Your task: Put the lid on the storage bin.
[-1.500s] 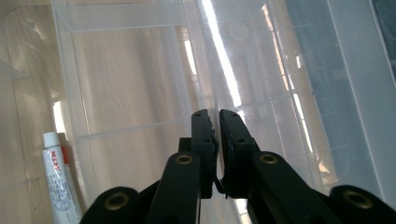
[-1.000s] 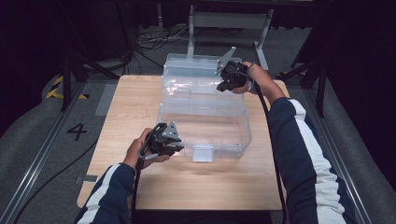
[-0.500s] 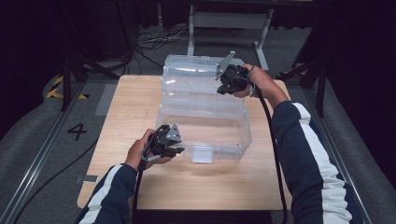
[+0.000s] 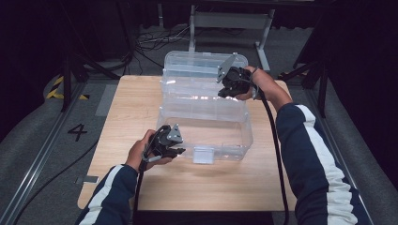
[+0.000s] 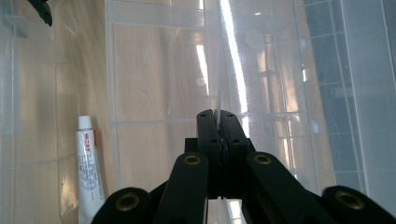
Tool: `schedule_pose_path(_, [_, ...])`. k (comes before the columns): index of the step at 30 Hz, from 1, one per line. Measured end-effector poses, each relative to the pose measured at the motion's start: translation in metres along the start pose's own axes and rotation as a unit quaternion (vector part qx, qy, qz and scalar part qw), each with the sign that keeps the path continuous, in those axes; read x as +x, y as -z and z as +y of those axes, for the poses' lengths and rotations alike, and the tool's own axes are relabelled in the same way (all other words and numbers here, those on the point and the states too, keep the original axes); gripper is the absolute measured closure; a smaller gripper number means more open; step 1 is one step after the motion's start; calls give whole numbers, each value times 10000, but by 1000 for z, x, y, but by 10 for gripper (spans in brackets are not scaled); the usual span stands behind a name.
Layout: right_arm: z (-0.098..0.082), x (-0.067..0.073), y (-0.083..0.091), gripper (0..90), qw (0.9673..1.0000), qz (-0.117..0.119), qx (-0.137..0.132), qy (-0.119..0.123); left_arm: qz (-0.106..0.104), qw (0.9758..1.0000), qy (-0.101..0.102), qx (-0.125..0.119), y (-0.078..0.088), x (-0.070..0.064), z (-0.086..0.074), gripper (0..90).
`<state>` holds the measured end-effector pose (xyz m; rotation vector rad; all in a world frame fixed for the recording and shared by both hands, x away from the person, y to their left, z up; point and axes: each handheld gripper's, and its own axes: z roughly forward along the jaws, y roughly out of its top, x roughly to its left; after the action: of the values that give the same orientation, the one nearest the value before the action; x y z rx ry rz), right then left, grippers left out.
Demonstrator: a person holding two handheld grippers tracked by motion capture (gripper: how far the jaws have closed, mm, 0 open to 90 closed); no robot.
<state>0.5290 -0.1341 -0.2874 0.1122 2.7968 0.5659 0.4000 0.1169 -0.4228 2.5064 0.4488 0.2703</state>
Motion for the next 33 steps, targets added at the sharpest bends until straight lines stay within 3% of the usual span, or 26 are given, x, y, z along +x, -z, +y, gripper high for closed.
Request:
schedule_pose_path(26, [-3,29,8,897,9996,-136,-209,163,8,10000,35,-3,0,0,0,664])
schedule_pose_path(33, [-2,39,10,896,9996,-126,-158,212,34,10000,68,-31,-1,-1,0,656])
